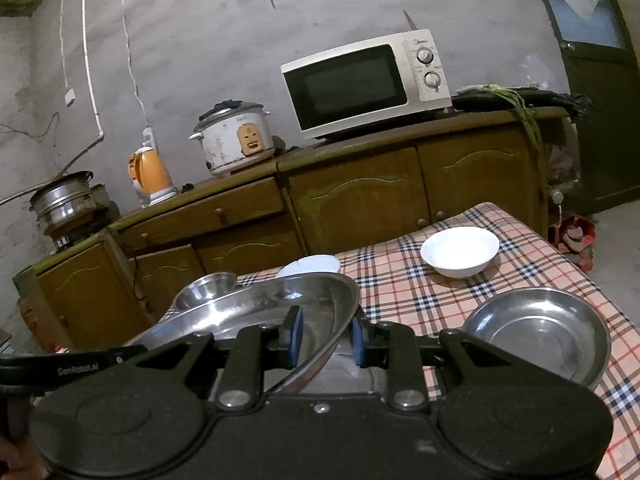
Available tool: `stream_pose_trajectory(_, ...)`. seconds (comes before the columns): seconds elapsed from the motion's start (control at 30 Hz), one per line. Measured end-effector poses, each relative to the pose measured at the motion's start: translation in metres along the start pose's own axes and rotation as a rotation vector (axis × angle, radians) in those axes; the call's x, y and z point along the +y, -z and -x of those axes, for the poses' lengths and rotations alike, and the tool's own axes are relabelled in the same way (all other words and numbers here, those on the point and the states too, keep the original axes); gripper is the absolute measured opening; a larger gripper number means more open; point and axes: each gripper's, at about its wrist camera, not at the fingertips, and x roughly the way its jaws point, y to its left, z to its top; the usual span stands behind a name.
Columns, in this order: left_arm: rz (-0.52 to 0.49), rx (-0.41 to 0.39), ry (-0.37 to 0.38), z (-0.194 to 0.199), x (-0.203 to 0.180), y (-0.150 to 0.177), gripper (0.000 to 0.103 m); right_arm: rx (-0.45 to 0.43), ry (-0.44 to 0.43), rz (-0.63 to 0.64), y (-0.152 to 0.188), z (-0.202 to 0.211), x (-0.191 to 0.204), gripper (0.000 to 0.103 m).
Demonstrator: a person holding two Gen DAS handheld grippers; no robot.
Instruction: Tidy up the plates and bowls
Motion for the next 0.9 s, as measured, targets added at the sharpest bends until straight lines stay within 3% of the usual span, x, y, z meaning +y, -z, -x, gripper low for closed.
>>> stream_pose_trajectory(0.9,-0.019,0.065,0.008,-0.035,-0.013,0.006,0.016,0.043,0.038,-0.038,0.01,-0.029,-0.025,0.032)
